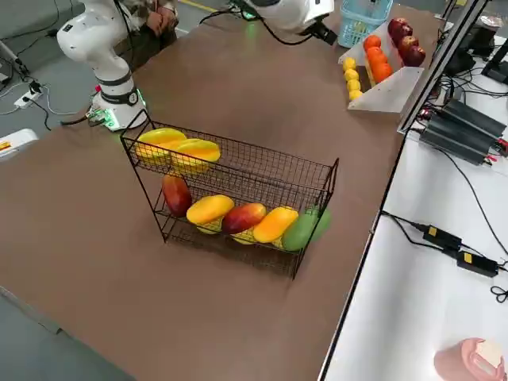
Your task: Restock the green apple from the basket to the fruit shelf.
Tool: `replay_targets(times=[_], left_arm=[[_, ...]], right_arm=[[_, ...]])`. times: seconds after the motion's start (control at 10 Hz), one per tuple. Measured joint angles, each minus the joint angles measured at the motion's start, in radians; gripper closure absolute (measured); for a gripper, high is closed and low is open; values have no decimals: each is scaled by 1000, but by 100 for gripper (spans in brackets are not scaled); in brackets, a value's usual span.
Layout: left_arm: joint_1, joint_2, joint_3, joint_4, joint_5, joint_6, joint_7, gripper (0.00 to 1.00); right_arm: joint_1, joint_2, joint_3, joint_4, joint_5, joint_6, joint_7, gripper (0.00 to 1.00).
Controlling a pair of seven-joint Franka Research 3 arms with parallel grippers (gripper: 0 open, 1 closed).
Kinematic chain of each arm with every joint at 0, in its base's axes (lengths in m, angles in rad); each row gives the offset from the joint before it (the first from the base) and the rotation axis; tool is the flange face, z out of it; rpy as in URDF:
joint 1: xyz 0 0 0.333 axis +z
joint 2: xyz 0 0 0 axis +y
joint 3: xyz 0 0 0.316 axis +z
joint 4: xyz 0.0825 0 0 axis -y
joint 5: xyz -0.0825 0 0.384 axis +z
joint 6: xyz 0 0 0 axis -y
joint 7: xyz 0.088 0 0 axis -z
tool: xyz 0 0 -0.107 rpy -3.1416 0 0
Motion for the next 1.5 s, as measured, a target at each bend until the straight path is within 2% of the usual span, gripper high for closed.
replay_targets(times=[0.2, 0.6, 0.8, 1.2, 1.5], left_arm=[[0, 3, 0, -55, 0, 82, 3, 5], [19, 39, 1, -144, 0, 190, 13, 7], [24, 53, 1, -178, 0, 223, 15, 5], [25, 102, 0, -186, 0, 269, 15, 4], [25, 126, 0, -187, 0, 311, 15, 4]], right_arm=[[-5, 32, 0, -61, 150, -26, -165, 0], [19, 146, 15, -104, 416, -139, -362, 0], [32, 163, 55, -137, 520, -192, -414, 0], [38, 175, 66, -176, 575, -289, -489, 0], [48, 239, 68, -181, 683, -348, -590, 0]])
